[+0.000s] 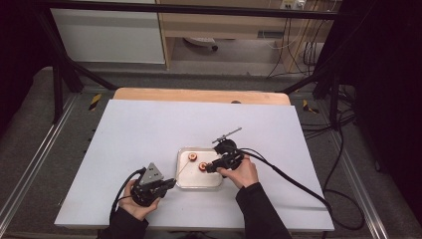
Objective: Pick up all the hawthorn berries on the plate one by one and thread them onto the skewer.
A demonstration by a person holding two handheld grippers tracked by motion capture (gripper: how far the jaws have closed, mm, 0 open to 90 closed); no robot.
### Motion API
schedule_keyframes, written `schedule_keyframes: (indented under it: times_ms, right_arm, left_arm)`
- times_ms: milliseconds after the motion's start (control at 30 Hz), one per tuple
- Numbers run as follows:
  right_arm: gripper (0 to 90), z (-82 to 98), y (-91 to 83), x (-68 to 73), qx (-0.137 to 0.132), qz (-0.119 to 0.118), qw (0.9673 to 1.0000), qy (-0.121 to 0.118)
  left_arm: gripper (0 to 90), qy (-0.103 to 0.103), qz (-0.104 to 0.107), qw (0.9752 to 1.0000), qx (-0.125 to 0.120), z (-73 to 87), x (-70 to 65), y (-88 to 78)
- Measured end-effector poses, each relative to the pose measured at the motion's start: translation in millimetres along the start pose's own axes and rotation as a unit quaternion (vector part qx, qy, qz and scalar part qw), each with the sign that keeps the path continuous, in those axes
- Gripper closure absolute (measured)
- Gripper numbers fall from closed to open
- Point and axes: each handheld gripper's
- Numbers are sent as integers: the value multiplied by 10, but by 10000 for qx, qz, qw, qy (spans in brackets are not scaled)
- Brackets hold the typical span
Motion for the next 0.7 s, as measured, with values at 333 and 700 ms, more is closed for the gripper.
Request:
schedule_keyframes:
  times_ms: [333, 700]
  right_arm:
    - [605, 140, -151, -25, -1632, -675, 9838, 302]
    - [606, 217, -34, 5, -3235, -1285, 9345, 739]
  left_arm:
    - [886, -150, -40, 9996, -245, 9, -2, -63]
    - [886, -366, -24, 9987, -351, 17, -7, -114]
Point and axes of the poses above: each handheld gripper's, and its own axes: y roughly forward along the jaws, z roughly out of its underside, x roughly to its left, and after that the axes turned 13 degrees about x, right-handed
